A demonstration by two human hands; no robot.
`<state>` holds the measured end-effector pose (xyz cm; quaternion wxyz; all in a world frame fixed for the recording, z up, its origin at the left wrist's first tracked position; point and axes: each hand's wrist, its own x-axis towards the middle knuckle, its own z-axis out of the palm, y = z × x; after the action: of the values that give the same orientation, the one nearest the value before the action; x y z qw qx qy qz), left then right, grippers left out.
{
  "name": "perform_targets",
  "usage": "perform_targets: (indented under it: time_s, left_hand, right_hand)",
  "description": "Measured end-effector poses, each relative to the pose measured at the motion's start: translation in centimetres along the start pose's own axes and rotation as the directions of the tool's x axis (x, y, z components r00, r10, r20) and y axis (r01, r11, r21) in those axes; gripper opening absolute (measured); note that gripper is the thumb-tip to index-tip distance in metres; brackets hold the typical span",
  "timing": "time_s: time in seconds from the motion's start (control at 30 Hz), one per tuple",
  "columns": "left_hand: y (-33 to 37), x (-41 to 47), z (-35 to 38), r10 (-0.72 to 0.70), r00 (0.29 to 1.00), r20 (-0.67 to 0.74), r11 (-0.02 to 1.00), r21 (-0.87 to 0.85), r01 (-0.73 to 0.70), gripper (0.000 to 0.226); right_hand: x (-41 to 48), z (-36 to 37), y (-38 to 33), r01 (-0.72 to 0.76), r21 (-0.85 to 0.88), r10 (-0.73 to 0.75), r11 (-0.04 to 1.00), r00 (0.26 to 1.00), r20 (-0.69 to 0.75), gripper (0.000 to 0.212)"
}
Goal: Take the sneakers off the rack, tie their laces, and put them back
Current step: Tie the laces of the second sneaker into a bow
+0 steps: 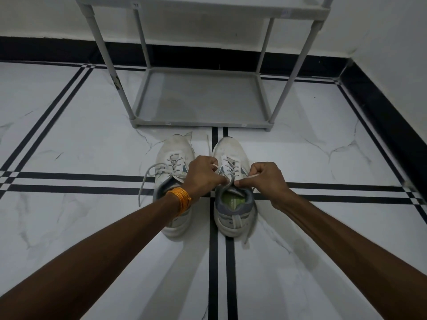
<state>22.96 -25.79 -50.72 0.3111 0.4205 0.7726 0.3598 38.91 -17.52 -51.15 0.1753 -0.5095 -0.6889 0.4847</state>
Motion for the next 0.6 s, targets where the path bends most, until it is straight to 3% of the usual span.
perform_targets:
  time_s: [0.1,0.27,0.3,0.43,0.53,0.6]
  left_hand:
    - [0.1,-0.1,-0.7,0.038,0.999,-0.013,0.997,0.067,-0.037,0.032]
    - [1.2,-0.4,-2.5,0.088,0.995,-0.05,0.985,0.15,-0.079,0.048]
    - [1.8,-0.4,-2.9,0.113,0.991,-0.071,0.981,0.166,-0.1,0.05]
    - [3.4,-0.5,-3.9,0.181,0.979,-0.094,0.962,0.225,-0.156,0.054]
    - [3.6,-1.1,-3.8,0.26,0.958,-0.121,0.844,0.511,-0.164,0.038]
    - [4.1,-1.2,-3.9,0.404,0.908,-0.11,0.744,0.617,-0.256,0.032]
  right_hand:
    - [-0.2,-0.7,-0.5,0.041,-0.059,-0.04,0.997,0.999,0.025,0.037]
    - [-0.7,-2.7,-2.9,0.083,-0.306,-0.024,0.949,0.982,0.19,0.038]
    - [-0.7,-2.9,-3.4,0.078,-0.301,-0.021,0.951,0.982,0.19,0.038]
    - [-0.8,-3.2,-4.7,0.042,-0.005,-0.04,0.999,0.976,0.212,0.039]
    - [-0.9,-3.5,-6.0,0.155,-0.081,-0.139,0.985,0.973,0.183,0.034]
    - [-0.9,-3.8,-7.0,0.194,-0.091,-0.178,0.977,0.97,0.164,0.031]
